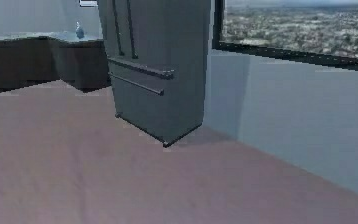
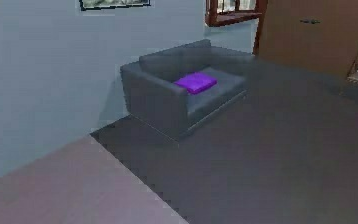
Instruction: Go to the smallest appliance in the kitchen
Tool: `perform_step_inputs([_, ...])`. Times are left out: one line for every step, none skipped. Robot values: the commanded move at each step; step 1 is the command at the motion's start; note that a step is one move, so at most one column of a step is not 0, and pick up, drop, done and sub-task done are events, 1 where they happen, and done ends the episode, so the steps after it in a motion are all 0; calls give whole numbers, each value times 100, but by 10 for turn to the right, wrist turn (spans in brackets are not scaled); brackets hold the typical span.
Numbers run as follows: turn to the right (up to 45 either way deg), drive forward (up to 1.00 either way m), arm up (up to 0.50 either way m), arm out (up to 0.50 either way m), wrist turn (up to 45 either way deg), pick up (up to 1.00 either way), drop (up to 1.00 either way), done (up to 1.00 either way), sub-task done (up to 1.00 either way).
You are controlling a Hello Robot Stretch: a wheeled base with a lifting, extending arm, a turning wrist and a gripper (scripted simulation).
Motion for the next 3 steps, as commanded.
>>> perform_step_inputs([0, 100, 0, 0, 0, 0, 0, 0, 0])
perform_step_inputs([-60, 0, 0, 0, 0, 0, 0, 0, 0])
perform_step_inputs([0, 5, 0, 0, 0, 0, 0, 0, 0])
